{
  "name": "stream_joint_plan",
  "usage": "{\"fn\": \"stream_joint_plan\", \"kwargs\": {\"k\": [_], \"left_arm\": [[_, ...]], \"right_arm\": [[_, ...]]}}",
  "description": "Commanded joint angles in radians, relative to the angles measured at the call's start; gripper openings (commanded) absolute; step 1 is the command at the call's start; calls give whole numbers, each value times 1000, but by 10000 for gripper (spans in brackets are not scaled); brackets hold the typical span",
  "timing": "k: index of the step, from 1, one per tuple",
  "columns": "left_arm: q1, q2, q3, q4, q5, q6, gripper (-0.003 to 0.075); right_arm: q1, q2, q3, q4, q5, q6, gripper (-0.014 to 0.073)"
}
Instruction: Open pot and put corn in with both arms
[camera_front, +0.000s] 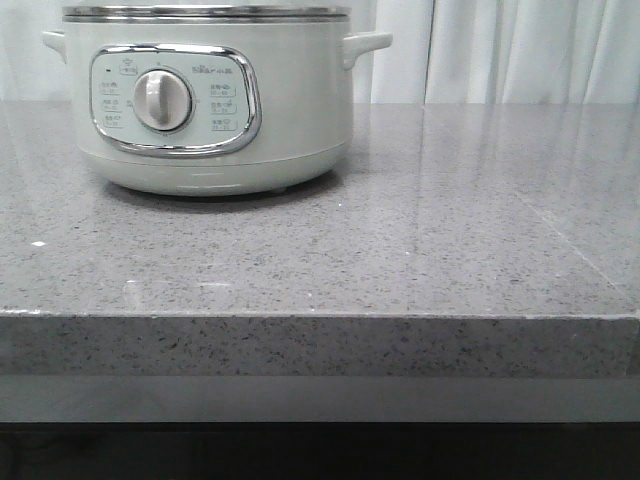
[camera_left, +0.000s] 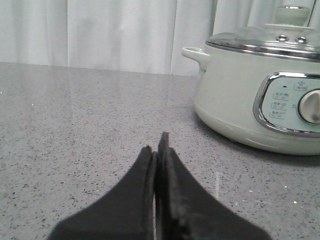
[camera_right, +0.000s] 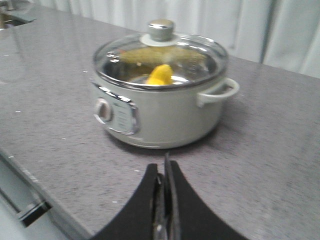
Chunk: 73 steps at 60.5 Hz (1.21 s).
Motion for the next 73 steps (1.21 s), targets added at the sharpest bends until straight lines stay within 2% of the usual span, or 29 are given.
{"fn": "stream_joint_plan", "kwargs": {"k": [1, 12, 27, 36, 42, 51, 73], "left_arm": [[3, -19, 5, -10, -85, -11, -20], [3, -19, 5, -10, -85, -11, -20], [3, -19, 5, -10, -85, -11, -20], [3, -19, 5, -10, -85, -11, -20], [3, -19, 5, -10, -85, -11, -20], [3, -19, 5, -10, -85, -11, -20], [3, -19, 5, -10, -85, -11, -20]], "right_arm": [[-87, -66, 25, 5, -95, -10, -67], [-285, -261, 217, 5, -162, -10, -67], [-431, -515, 497, 5, -278, -10, -67], [-449, -632, 632, 5, -314, -10, -67], [-450, -629, 700, 5, -368, -10, -67], [-450, -631, 696, 5, -314, -10, -67], [-450, -630, 696, 2, -317, -10, -67]]}}
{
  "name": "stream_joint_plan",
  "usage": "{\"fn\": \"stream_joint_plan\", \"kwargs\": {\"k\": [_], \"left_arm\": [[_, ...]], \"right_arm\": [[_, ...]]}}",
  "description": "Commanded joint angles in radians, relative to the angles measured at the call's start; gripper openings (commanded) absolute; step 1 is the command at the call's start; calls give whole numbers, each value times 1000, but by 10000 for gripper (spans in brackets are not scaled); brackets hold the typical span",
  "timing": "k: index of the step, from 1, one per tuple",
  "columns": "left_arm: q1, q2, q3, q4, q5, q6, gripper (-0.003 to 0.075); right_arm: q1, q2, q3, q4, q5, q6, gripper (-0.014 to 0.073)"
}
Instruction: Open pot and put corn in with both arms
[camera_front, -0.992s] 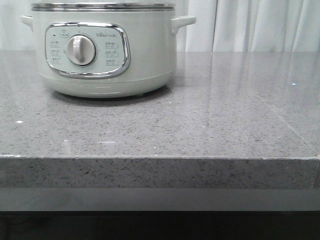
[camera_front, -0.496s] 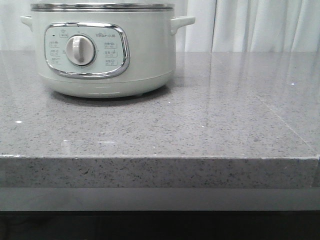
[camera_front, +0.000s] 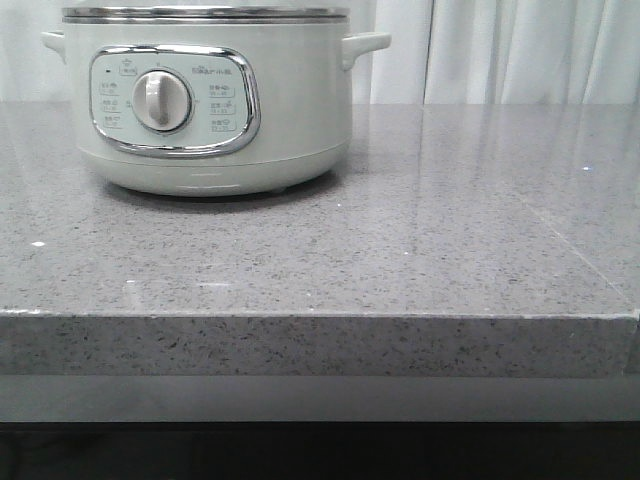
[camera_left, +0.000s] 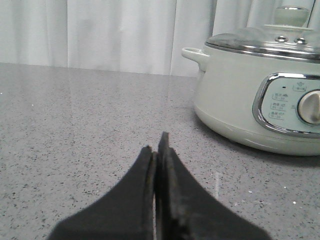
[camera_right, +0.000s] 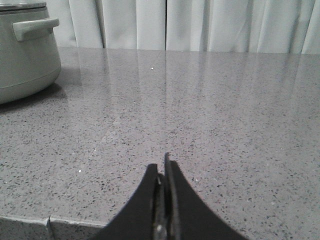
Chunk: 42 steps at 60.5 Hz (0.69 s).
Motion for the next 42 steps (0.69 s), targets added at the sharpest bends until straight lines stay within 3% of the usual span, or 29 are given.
{"fn": "stream_joint_plan", "kwargs": {"k": [1, 9, 18, 31, 42], "left_arm": [[3, -19, 5, -10, -85, -11, -20], [3, -19, 5, -10, -85, -11, -20], [3, -19, 5, -10, -85, -11, -20], [3, -19, 5, -10, -85, -11, -20], [3, -19, 5, -10, -85, -11, -20]], "right_arm": [[-6, -22, 1, -3, -88, -10, -67], [-6, -23, 1, -23, -141, 25, -67], [-6, -23, 1, -150, -227, 158, -67], [-9, -23, 1, -148, -219, 158, -67], [-76, -23, 1, -148, -219, 158, -67]]}}
